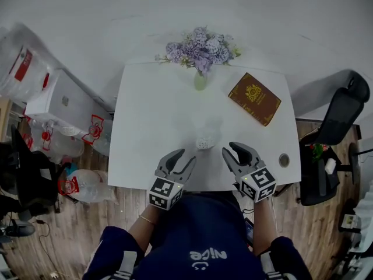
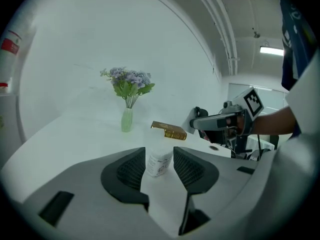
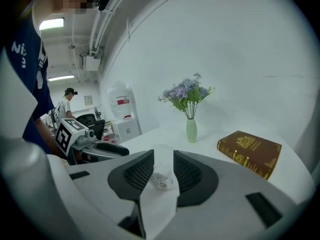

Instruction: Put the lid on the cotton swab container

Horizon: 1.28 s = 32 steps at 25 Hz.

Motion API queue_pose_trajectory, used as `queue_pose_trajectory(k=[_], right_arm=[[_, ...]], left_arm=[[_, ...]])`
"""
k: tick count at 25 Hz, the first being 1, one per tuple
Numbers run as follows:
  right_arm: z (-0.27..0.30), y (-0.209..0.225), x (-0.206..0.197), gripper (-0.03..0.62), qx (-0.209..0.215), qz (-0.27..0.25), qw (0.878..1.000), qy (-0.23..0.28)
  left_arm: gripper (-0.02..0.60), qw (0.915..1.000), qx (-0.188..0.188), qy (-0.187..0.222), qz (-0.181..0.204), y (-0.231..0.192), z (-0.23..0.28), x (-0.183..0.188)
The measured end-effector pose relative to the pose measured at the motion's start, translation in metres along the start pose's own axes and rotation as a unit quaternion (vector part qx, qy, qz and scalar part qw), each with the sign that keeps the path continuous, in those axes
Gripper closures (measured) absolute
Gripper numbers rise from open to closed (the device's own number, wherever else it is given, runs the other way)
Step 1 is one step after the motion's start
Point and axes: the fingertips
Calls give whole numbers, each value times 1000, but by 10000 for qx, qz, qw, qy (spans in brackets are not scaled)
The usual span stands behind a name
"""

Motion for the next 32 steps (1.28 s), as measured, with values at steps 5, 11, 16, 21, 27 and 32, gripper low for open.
queue_pose_trajectory(k=[5,11,16,21,27,32], right_arm=[[30,15,15,427,718,-427,9959,-338],[60,14,20,427,1486,-1144,9792,-774],[78,9,11,427,2091,-1463,9593,-1209],[92,9,4,427,2458,-1490,9462,-1487],[100,0,-1,428,2980,-1387,9302,-1631],[99,-6,-2,474,3190,-1445,9224,-1628]], left_arm=[[360,9993,-140,-344,110,-11,18,-5],[299,9937,-559,-865,448,-19,38,-20],[285,9857,-907,-1273,635,-21,56,-31],[279,9803,-993,-1561,692,-25,70,-40],[279,9742,-1247,-1764,654,-21,86,-45],[327,9709,-1180,-1901,853,-24,94,-47]])
Point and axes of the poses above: the fingertips, and each gripper's own axes: z forward along the fingers, y to its right, x out of its top, and after that the axes turned 11 degrees about -x, right-handed
